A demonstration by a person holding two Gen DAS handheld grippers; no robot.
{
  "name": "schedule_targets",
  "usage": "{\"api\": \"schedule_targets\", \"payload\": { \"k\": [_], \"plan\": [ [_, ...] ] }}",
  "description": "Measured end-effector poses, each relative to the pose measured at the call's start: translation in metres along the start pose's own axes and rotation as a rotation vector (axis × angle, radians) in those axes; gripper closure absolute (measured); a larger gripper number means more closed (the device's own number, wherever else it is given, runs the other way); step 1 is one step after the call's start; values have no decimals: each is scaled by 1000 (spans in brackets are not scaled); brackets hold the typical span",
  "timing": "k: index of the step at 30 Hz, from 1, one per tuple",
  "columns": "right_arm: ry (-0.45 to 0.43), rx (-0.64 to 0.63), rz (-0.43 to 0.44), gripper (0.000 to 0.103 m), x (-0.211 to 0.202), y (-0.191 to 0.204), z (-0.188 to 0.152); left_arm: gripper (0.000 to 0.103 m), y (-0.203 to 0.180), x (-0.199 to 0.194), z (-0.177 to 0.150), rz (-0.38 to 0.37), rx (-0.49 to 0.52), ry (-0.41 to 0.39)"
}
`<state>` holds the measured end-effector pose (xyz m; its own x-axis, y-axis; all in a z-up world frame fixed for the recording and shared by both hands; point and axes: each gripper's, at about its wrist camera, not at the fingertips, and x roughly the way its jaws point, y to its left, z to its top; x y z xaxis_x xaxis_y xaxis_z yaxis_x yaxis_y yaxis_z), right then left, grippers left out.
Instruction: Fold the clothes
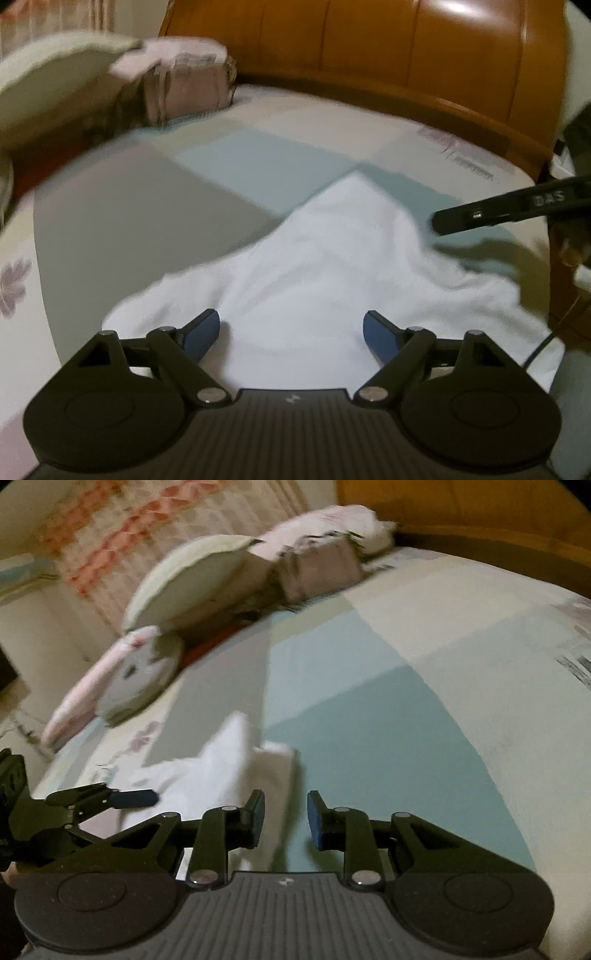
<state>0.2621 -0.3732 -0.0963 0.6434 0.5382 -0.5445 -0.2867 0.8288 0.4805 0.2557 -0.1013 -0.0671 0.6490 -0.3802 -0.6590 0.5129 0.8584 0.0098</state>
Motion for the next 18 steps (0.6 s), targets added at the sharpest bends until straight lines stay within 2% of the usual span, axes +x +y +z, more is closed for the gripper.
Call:
{"api": "schedule_targets", "payload": {
  "k": [1,4,7,8,11,13,14,18],
  "plan": [
    [-2,-17,22,73,2,2,4,18,-4,-3,3,-1,18,-21],
    [-11,-100,101,73,13,14,15,18,-5,3,2,-8,21,6],
    [21,-138,180,74,32,15,20,17,-5,10,2,-16,23,37],
    [41,-148,174,75,39,13,20,15,0,12,0,5,4,44],
    [95,-181,61,75,56,5,18,17,13,1,6,12,-50,13],
    [74,-158,54,74,44,1,21,17,19,-9,14,32,-68,-19],
    [61,-168,48,74,35,4,22,17,24,-8,13,20,-88,-16],
    [56,-231,164,73,11,28,18,15,48,3,11,-38,-173,3]
  ]
}}
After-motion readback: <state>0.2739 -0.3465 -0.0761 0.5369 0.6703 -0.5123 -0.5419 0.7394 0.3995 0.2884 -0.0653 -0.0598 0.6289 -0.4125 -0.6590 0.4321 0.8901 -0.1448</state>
